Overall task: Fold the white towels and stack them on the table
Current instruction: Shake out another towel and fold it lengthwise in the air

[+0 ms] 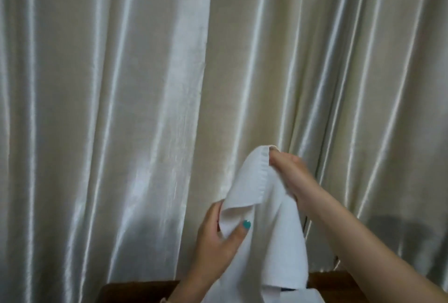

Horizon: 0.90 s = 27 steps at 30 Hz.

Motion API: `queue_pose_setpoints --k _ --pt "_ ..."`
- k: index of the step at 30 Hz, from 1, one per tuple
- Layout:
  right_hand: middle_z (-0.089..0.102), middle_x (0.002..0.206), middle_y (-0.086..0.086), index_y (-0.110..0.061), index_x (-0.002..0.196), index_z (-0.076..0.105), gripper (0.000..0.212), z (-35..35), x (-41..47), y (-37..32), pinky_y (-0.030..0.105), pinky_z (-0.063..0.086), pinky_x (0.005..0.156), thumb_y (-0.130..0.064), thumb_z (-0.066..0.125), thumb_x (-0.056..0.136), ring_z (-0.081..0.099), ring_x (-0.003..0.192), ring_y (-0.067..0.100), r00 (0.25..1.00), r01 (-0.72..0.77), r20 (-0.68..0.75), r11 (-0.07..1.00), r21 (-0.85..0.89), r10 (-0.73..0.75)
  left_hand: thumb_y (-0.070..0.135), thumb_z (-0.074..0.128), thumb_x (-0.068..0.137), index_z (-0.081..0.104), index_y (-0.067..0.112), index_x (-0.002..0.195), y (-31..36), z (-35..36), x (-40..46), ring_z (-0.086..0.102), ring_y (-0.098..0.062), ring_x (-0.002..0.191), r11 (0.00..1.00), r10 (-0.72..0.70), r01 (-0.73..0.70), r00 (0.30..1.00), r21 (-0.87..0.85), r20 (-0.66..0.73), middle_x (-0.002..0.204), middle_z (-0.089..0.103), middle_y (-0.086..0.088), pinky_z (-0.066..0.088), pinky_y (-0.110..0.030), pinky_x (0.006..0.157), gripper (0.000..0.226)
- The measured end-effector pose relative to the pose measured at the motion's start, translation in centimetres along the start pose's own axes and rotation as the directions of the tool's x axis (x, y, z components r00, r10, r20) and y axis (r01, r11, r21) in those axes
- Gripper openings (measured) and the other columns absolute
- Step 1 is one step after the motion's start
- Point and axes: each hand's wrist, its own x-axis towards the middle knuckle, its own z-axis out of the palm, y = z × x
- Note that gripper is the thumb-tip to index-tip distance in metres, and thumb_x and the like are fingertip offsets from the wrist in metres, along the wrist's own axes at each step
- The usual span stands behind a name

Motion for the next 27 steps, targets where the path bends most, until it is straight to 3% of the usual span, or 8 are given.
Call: queue_pose_setpoints --k 4,7,10,12,16,21,23,27 --pt "0.069 0.086 0.013 -0.014 0.091 0.071 0.028 -3.0 0.2 -1.9 0.037 0.052 0.077 -0.037 0.068 0.075 0.068 0.081 0.025 0.999 -0.006 0.036 0.962 0.275 -0.004 0.014 0.069 0.084 0.069 0.027 0.093 1.1 2.6 2.4 0.070 -0.005 0.080 0.997 -0.067 0.065 0.997 0.035 0.045 0.089 0.076 0.009 0.052 -0.019 0.073 0.016" --pt "0.066 0.096 0.011 -0.012 0.104 0.064 0.047 -5.4 0.5 -3.0 0.041 0.048 0.092 -0.046 0.067 0.071 0.064 0.095 0.025 0.998 0.041 0.016 0.893 0.448 -0.054 0.026 0.067 0.081 0.069 0.018 0.081 1.6 3.4 2.6 0.061 -0.010 0.066 0.995 -0.064 0.048 0.980 0.089 0.187 0.074 0.072 0.001 0.048 -0.028 0.066 0.009" --pt "0.068 0.090 0.009 -0.012 0.096 0.064 0.044 -8.2 0.8 -3.1 0.034 0.057 0.076 -0.048 0.066 0.072 0.068 0.087 0.022 0.997 0.080 -0.039 0.861 0.502 -0.069 0.023 0.057 0.092 0.064 0.030 0.071 2.0 4.0 2.9 0.052 -0.002 0.060 0.999 -0.047 0.047 0.989 0.000 0.139 0.063 0.060 0.013 0.040 -0.018 0.060 0.023" --pt "0.073 0.085 0.008 -0.011 0.092 0.068 0.040 -10.3 0.8 -2.3 0.030 0.058 0.061 -0.049 0.058 0.086 0.072 0.078 0.022 0.998 0.037 -0.067 0.895 0.445 -0.008 0.023 0.054 0.096 0.058 0.031 0.067 2.6 4.0 3.8 0.046 -0.002 0.056 1.000 -0.023 0.023 0.999 -0.004 0.031 0.058 0.054 0.013 0.036 -0.017 0.053 0.031" --pt "0.071 0.110 0.013 -0.007 0.116 0.065 0.051 -13.9 1.1 0.5 0.039 0.054 0.086 -0.049 0.056 0.089 0.067 0.101 0.029 0.979 -0.167 -0.105 0.982 0.089 0.176 0.027 0.052 0.097 0.052 0.015 0.069 4.8 4.2 6.0 0.045 -0.004 0.055 1.000 0.012 -0.012 0.999 0.009 -0.049 0.059 0.050 0.007 0.034 -0.015 0.048 0.030" --pt "0.071 0.097 0.013 -0.002 0.102 0.069 0.032 -16.5 -0.4 4.5 0.035 0.051 0.079 -0.028 0.065 0.085 0.068 0.088 0.031 0.933 -0.340 -0.006 0.879 -0.333 0.359 0.031 0.052 0.095 0.037 0.015 0.062 6.5 5.4 8.3 0.028 -0.006 0.054 0.963 0.078 -0.098 0.993 0.251 0.088 0.060 0.032 0.006 0.021 -0.017 0.044 0.039" --pt "0.060 0.083 0.008 -0.010 0.089 0.066 0.007 -15.6 -0.7 5.2 0.024 0.040 0.060 -0.010 0.063 0.083 0.053 0.068 0.020 0.943 -0.304 -0.038 0.809 -0.504 0.331 0.031 0.052 0.095 0.036 0.020 0.061 6.7 6.2 8.8 0.029 -0.005 0.053 0.937 0.069 -0.127 0.981 0.325 0.183 0.057 0.032 0.011 0.022 -0.017 0.046 0.039" --pt "0.065 0.100 0.012 -0.004 0.102 0.066 0.039 -12.3 -0.1 4.6 0.019 0.044 0.057 0.011 0.046 0.072 0.058 0.085 0.018 0.982 -0.049 0.145 0.910 -0.412 0.118 0.032 0.053 0.095 0.044 0.022 0.056 6.3 7.4 9.4 0.034 -0.001 0.051 0.913 0.060 -0.150 0.970 0.381 0.238 0.053 0.039 0.015 0.028 -0.015 0.047 0.040"
